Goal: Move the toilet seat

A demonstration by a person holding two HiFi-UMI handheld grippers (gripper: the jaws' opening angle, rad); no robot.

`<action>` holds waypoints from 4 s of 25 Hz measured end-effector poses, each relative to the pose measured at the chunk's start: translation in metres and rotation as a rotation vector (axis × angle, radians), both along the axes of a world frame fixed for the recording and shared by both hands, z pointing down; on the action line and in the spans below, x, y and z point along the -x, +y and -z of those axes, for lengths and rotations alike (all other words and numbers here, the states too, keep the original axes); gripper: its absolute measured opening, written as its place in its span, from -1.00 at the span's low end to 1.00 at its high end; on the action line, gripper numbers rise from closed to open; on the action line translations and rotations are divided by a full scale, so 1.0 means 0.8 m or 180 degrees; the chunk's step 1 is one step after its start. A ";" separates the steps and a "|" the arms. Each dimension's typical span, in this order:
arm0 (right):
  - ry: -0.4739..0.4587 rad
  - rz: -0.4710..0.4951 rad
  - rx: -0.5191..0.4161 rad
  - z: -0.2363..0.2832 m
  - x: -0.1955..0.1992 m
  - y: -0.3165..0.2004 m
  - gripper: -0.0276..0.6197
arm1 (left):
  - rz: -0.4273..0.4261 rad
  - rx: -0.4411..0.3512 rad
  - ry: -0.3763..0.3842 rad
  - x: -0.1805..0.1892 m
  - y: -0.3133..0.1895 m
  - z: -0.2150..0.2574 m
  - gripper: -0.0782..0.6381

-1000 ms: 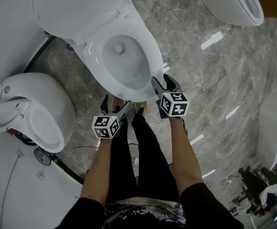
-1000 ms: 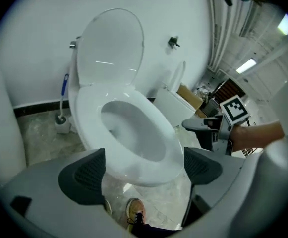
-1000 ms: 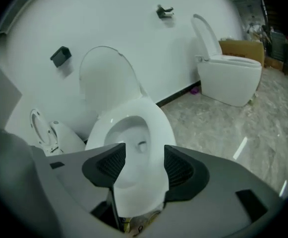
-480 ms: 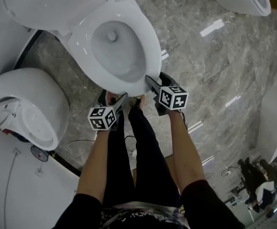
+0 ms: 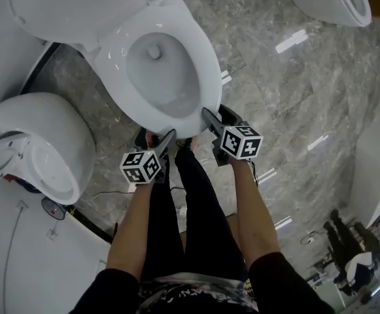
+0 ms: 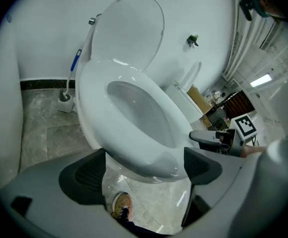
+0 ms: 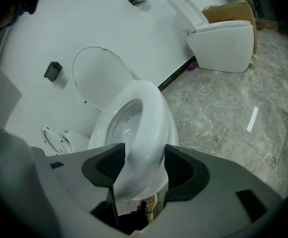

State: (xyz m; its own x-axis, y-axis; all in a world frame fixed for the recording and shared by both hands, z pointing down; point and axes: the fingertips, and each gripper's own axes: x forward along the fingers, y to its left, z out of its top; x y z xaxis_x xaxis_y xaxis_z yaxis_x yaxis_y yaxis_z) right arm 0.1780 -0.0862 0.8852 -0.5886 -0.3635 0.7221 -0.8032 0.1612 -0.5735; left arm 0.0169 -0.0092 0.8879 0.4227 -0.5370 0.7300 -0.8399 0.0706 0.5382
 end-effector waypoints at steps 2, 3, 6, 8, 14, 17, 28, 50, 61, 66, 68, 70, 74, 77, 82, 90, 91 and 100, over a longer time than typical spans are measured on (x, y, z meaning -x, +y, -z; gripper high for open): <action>-0.0021 0.0012 -0.0044 0.018 0.000 0.000 -0.14 | -0.0027 -0.0052 -0.0010 0.000 0.001 0.014 0.64; -0.0036 0.0014 -0.0070 0.026 0.000 -0.001 -0.14 | -0.0033 -0.0081 -0.0013 0.001 0.000 0.021 0.64; -0.0076 0.0021 -0.0152 0.052 0.004 -0.004 -0.14 | -0.0013 -0.0171 -0.0012 0.004 -0.003 0.042 0.64; -0.0098 0.0023 -0.0209 0.070 0.007 -0.007 -0.15 | 0.0056 -0.0229 0.0020 0.006 -0.006 0.058 0.64; -0.0245 -0.0051 -0.0279 0.119 0.013 -0.014 -0.14 | 0.0258 -0.0368 0.0179 0.012 -0.015 0.103 0.64; -0.0349 -0.0094 -0.0307 0.142 0.017 -0.020 -0.14 | 0.0363 -0.0430 0.0256 0.017 -0.021 0.123 0.64; -0.0672 -0.0303 -0.0411 0.215 0.037 -0.045 -0.12 | 0.0810 -0.0557 0.0520 0.039 -0.044 0.188 0.64; -0.1328 -0.0898 -0.0766 0.358 0.109 -0.128 -0.01 | 0.1819 -0.0921 0.1032 0.115 -0.118 0.312 0.64; -0.1741 -0.1179 -0.0877 0.401 0.147 -0.178 0.00 | 0.1945 -0.0969 0.1244 0.147 -0.153 0.350 0.64; -0.1789 -0.1188 -0.0923 0.419 0.162 -0.194 0.00 | 0.1961 -0.0991 0.1289 0.159 -0.164 0.362 0.64; -0.1789 -0.1183 -0.0968 0.427 0.168 -0.202 0.00 | 0.1978 -0.0993 0.1294 0.166 -0.168 0.364 0.64; -0.1742 -0.1169 -0.1049 0.436 0.173 -0.212 0.00 | 0.2036 -0.1039 0.1342 0.173 -0.178 0.373 0.64; -0.1821 -0.1165 -0.1128 0.451 0.190 -0.231 0.02 | 0.2104 -0.1083 0.1409 0.186 -0.195 0.387 0.64; -0.1755 -0.1136 -0.1206 0.460 0.200 -0.245 0.03 | 0.2120 -0.1132 0.1443 0.196 -0.208 0.395 0.64; -0.1859 -0.1199 -0.1242 0.475 0.223 -0.269 0.03 | 0.2093 -0.1218 0.1445 0.211 -0.230 0.410 0.64; -0.1870 -0.1292 -0.1385 0.486 0.251 -0.304 0.04 | 0.2122 -0.1351 0.1523 0.236 -0.267 0.423 0.63; -0.1889 -0.1305 -0.1406 0.488 0.254 -0.307 0.04 | 0.2118 -0.1366 0.1533 0.239 -0.271 0.425 0.63; -0.2070 -0.1348 -0.1540 0.494 0.275 -0.335 0.04 | 0.2022 -0.1505 0.1456 0.254 -0.299 0.431 0.62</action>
